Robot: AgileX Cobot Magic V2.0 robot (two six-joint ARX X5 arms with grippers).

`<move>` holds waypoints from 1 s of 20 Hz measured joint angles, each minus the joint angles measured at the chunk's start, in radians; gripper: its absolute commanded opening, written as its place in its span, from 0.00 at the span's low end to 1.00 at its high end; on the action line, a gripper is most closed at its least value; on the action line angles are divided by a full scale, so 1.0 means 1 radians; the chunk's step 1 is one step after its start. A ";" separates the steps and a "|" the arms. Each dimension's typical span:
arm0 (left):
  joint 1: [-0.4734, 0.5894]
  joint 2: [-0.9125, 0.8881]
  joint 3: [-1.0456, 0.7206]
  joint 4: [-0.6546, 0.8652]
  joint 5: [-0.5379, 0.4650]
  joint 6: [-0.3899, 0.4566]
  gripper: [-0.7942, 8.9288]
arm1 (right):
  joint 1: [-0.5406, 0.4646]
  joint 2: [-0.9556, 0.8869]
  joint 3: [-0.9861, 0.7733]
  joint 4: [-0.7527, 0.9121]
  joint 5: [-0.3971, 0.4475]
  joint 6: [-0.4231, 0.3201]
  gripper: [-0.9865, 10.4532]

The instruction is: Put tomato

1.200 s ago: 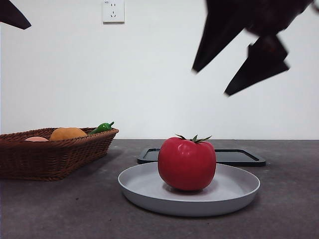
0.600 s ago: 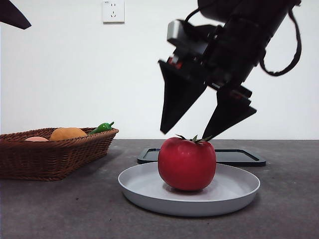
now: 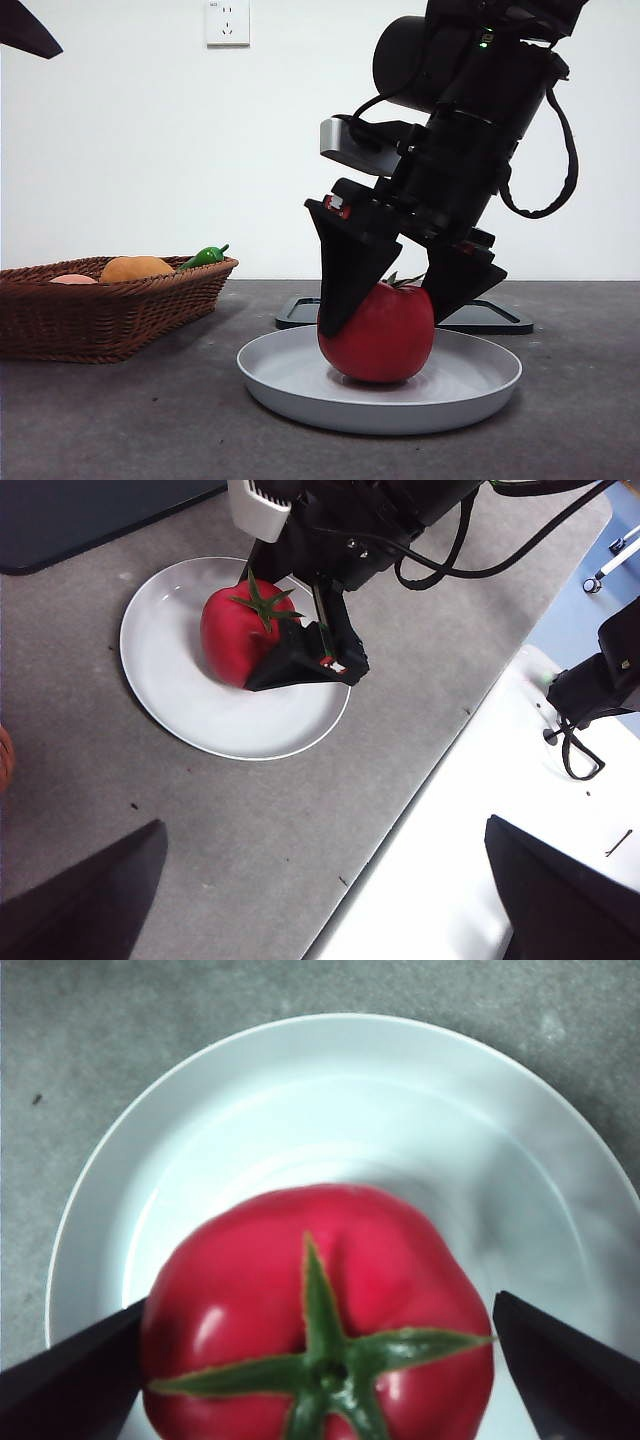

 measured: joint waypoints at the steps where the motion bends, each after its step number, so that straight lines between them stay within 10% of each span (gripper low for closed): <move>1: 0.000 0.000 0.000 0.000 0.000 0.000 0.60 | 0.000 0.000 0.000 0.000 0.000 0.000 0.34; 20: 0.000 0.000 0.000 0.000 0.000 0.000 0.60 | -0.168 0.042 0.317 0.061 0.131 0.000 0.23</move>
